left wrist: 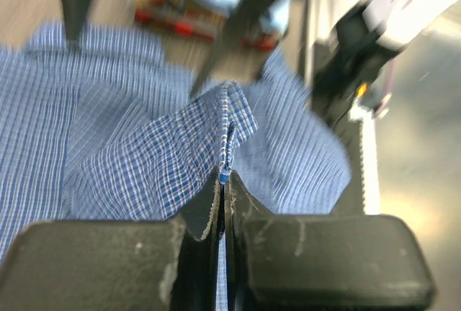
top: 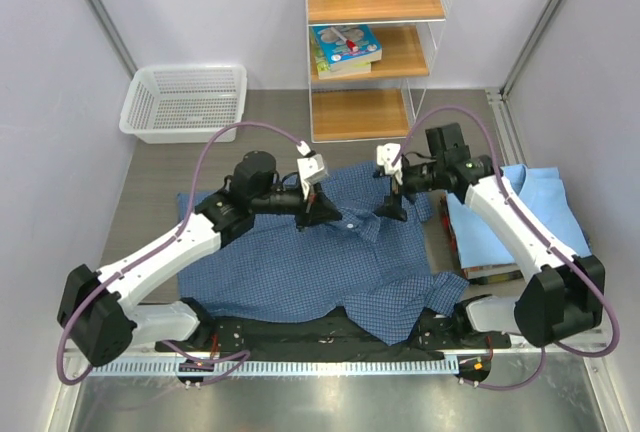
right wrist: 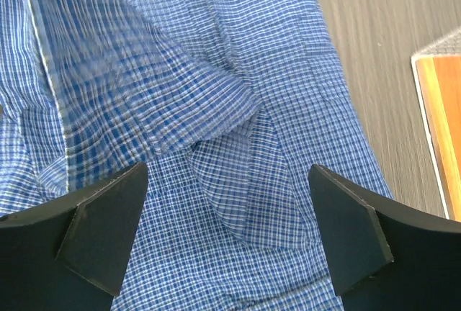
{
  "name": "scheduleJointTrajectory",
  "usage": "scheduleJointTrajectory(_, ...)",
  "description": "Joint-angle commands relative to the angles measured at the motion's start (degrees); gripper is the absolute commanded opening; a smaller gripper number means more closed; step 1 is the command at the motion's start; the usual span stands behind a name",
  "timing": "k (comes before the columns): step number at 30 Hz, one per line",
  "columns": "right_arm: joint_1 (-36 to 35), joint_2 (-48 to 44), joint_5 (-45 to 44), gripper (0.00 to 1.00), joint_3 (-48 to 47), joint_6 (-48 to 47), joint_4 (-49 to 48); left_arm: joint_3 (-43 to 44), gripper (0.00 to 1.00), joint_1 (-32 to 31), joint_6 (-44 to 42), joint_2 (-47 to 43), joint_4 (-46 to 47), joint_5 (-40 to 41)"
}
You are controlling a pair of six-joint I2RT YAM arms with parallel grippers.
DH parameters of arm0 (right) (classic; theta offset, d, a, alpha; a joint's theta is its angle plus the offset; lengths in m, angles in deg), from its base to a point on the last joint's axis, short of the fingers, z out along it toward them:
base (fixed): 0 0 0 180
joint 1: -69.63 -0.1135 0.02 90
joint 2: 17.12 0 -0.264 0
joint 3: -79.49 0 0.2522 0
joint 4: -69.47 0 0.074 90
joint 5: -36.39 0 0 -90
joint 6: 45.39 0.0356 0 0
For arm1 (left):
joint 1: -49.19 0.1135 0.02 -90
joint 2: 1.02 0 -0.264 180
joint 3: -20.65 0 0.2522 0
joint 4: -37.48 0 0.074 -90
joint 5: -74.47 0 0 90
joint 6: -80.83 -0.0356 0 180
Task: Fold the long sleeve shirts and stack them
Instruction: Fold the shirt
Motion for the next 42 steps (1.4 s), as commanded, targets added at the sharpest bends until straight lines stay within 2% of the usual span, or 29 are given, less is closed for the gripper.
scheduleJointTrajectory(1, -0.7, -4.6, -3.7, 0.99, 4.0, -7.3, -8.7, -2.1, 0.0, 1.3, 10.8, -3.9, 14.3, -6.8)
scheduleJointTrajectory(3, 0.0, -6.7, -3.5, 0.99, 6.7, -13.1, -8.7, -3.1, 0.0, 1.7, 12.7, -4.4, 16.9, -6.8)
scheduleJointTrajectory(5, 0.3, -8.5, -2.0, 0.99, 8.7, -14.7, -9.4, -3.5, 0.0, 2.3, 13.8, -4.4, 18.9, -8.0)
scheduleJointTrajectory(8, -1.5, -9.7, 1.3, 0.98, 10.0, -4.9, -18.2, -4.3, 0.0, 2.3, 15.2, -4.3, 20.6, -8.2)
scheduleJointTrajectory(9, -2.3, -10.4, 1.1, 0.97, 10.6, 1.3, -25.3, -4.7, 0.0, 2.4, 15.4, -4.3, 21.8, -8.3)
scheduleJointTrajectory(10, -2.9, -10.7, 1.1, 0.96, 11.1, 3.9, -28.3, -4.9, 0.0, 2.4, 15.3, -4.4, 21.8, -8.7)
scheduleJointTrajectory(14, -5.8, -10.8, 3.7, 0.87, 8.8, 8.3, -30.3, -6.2, 0.0, 3.2, 16.5, -4.4, 23.1, -7.4)
scheduleJointTrajectory(20, -8.5, -13.8, 5.8, 0.47, 8.6, 9.2, -27.8, -7.1, 0.0, 4.4, 17.4, -4.0, 23.5, -4.7)
scheduleJointTrajectory(21, -8.7, -14.1, 5.7, 0.35, 8.5, 8.6, -25.9, -7.2, 0.0, 5.2, 17.5, -4.0, 23.5, -4.4)
scheduleJointTrajectory(23, -8.8, -14.7, 5.7, 0.21, 7.9, 7.9, -24.0, -7.4, 0.0, 6.0, 18.5, -3.8, 23.8, -4.0)
scheduleJointTrajectory(24, -8.8, -14.8, 6.0, 0.06, 7.8, 7.4, -22.0, -7.5, 0.0, 6.5, 18.6, -3.7, 23.7, -4.0)
scheduleJointTrajectory(25, -8.8, -15.1, 6.1, 0.01, 7.8, 7.1, -21.3, -7.5, 0.0, 6.6, 18.5, -3.6, 23.5, -4.0)
scheduleJointTrajectory(28, -8.7, -15.9, 5.8, 0.01, 8.3, 8.2, -20.9, -7.4, 0.06, 6.7, 17.5, -3.8, 21.7, -3.7)
scheduleJointTrajectory(29, -8.8, -16.2, 5.7, 0.01, 8.6, 8.7, -20.9, -7.4, 0.1, 6.7, 16.1, -4.1, 21.1, -3.6)
scheduleJointTrajectory(30, -8.8, -16.5, 5.5, 0.01, 8.6, 10.0, -21.2, -7.0, 0.24, 6.8, 15.2, -4.8, 18.5, -3.0)
scheduleJointTrajectory(31, -8.8, -16.6, 4.8, 0.01, 8.6, 11.3, -21.5, -6.9, 0.25, 6.8, 13.6, -5.3, 17.2, -2.7)
scheduleJointTrajectory(32, -8.8, -16.8, 4.5, 0.01, 8.9, 12.6, -22.1, -6.8, 0.3, 6.8, 10.1, -5.9, 15.6, -2.7)
scheduleJointTrajectory(34, -8.8, -17.3, 3.5, 0.01, 9.4, 18.3, -25.3, -6.1, 0.46, 6.8, 5.2, -8.1, 9.7, -2.4)
scheduleJointTrajectory(35, -8.8, -17.4, 3.2, 0.01, 10.0, 20.5, -26.7, -6.1, 0.76, 6.7, 3.5, -8.9, 8.2, -1.7)
scheduleJointTrajectory(37, -8.9, -17.9, 2.9, 0.01, 10.7, 25.7, -30.1, -6.4, 1.0, 6.8, -4.0, -11.9, 4.6, 0.6)
scheduleJointTrajectory(41, -8.8, -18.7, 1.1, 0.01, 12.8, 29.8, -33.7, -5.0, 1.0, 5.9, -13.0, -14.1, -1.0, 3.4)
scheduleJointTrajectory(42, -8.8, -18.8, 1.0, 0.01, 13.0, 30.5, -34.5, -4.1, 1.0, 4.0, -15.3, -13.8, -2.3, 4.7)
